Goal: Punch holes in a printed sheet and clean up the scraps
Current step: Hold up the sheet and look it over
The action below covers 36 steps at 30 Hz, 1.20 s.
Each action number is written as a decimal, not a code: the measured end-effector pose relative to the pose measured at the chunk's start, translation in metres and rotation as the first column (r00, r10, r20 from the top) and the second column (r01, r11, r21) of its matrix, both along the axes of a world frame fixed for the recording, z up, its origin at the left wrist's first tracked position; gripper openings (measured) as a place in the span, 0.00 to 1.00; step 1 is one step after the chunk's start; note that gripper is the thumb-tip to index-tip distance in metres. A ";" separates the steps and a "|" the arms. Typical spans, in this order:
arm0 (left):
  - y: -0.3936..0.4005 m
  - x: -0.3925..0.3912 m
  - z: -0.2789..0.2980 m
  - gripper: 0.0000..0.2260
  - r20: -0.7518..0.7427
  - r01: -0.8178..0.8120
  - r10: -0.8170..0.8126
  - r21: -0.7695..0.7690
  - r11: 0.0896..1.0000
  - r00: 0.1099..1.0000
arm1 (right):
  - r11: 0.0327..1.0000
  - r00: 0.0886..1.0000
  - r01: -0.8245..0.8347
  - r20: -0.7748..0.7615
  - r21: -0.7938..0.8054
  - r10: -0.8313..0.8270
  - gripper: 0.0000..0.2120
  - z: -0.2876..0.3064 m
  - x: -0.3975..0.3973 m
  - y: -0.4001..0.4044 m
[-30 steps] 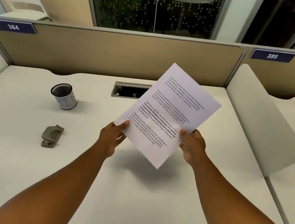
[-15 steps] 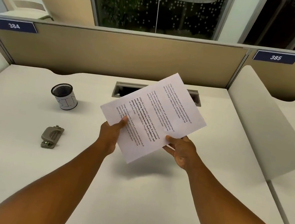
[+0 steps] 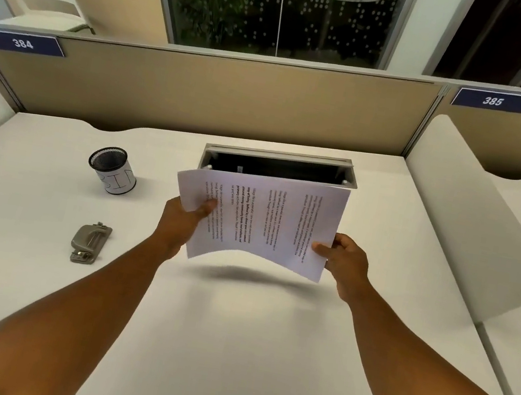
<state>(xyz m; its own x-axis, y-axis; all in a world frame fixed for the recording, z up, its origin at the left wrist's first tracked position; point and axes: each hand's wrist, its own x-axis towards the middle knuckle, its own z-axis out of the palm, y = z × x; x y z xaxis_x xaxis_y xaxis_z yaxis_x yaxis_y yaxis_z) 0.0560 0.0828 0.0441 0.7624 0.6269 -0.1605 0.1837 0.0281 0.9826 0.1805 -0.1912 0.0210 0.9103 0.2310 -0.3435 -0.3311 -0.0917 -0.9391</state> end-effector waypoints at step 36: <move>-0.010 -0.011 -0.035 0.09 -0.057 0.068 -0.062 0.104 0.992 0.996 | 0.955 0.976 -0.060 0.182 -0.289 0.116 0.15 0.005 -0.006 0.000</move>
